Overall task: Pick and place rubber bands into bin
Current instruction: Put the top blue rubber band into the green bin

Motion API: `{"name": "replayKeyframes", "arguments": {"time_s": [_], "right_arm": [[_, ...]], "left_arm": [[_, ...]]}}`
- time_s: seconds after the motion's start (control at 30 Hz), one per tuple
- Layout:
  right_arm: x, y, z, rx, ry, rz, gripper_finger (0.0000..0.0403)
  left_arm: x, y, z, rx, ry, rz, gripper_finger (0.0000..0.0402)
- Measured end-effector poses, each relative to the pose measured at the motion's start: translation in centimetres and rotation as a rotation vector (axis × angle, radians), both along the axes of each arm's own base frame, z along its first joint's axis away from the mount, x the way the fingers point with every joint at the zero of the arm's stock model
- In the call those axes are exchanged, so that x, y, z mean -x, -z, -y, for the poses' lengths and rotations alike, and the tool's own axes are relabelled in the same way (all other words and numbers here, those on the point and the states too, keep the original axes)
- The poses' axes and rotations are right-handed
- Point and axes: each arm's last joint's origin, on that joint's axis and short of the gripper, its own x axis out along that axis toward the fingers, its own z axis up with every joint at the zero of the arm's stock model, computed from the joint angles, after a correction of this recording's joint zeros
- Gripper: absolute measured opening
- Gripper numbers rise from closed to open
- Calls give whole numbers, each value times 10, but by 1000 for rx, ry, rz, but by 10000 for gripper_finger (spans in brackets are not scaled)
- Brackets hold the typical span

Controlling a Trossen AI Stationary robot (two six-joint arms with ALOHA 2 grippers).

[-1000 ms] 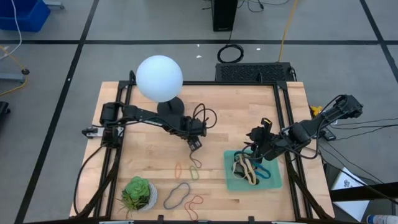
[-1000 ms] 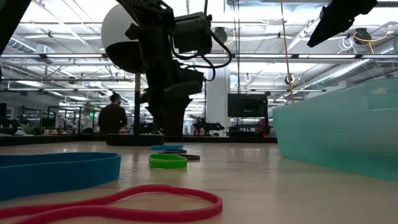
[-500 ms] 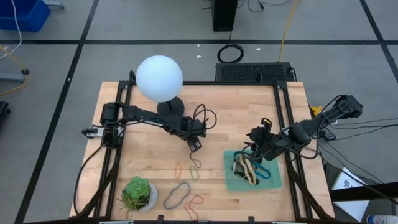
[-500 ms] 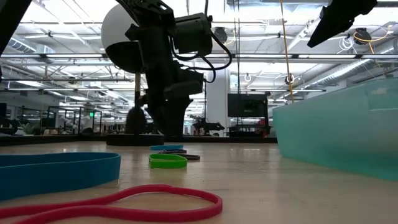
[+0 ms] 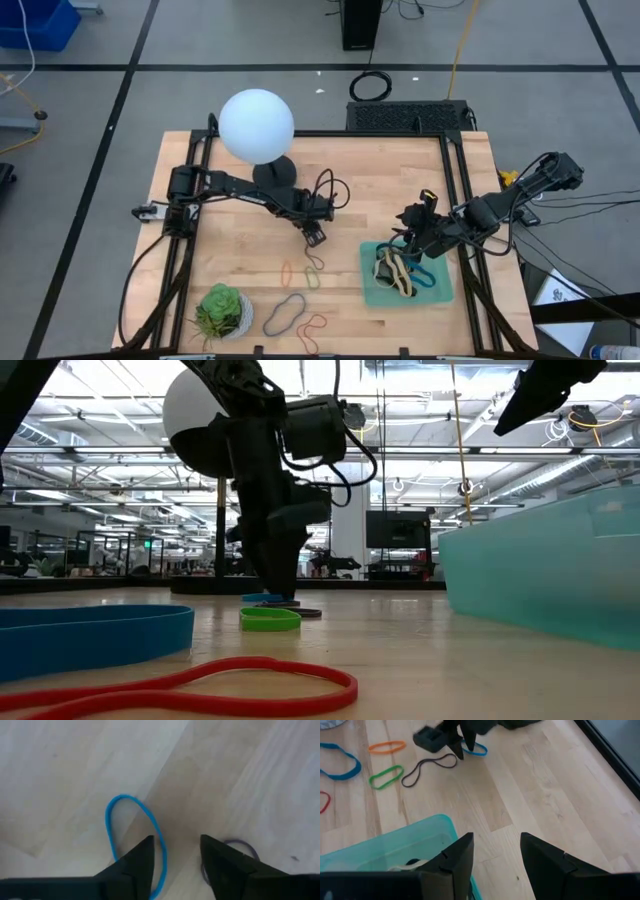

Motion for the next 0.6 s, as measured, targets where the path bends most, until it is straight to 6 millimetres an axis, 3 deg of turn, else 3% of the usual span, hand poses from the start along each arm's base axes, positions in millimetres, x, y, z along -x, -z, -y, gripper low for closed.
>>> {"name": "replayKeyframes", "arguments": {"time_s": [0.37,0.6], "right_arm": [[1,21,0,-3,-10,-30,155],[1,24,0,-6,-17,-41,155]], "left_arm": [[2,2,-16,19,-59,-18,55],[2,2,-19,37,-35,-18,6]]}}
